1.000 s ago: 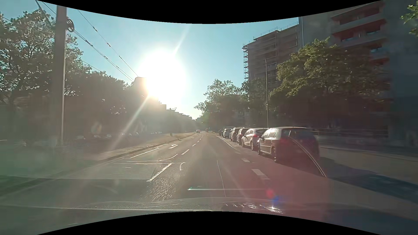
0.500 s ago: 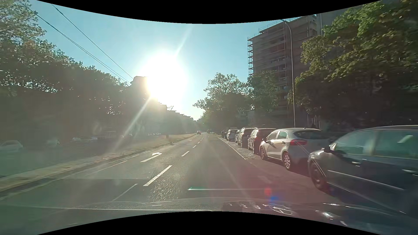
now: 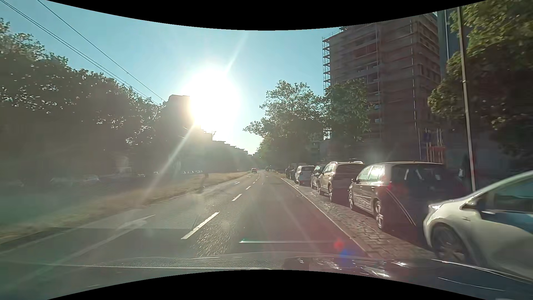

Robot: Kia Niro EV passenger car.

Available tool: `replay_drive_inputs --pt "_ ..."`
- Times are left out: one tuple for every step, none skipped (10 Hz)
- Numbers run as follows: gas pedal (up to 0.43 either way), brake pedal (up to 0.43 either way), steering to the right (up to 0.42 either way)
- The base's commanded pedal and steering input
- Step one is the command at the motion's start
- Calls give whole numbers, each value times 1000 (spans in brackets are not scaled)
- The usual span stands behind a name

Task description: Follow the waypoints while adhering to traffic rules and regulations

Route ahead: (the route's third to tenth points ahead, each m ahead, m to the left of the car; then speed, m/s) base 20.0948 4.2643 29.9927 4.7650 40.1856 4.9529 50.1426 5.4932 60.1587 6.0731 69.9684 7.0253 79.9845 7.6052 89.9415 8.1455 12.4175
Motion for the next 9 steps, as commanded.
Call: replay_drive_inputs --pt "67 0 -9" --pt "67 0 -9" --pt "67 0 -8" --pt "67 0 -6" --pt "67 0 -4" --pt "67 0 -4" --pt "67 0 -4" --pt "67 0 -4" --pt "59 0 -4"
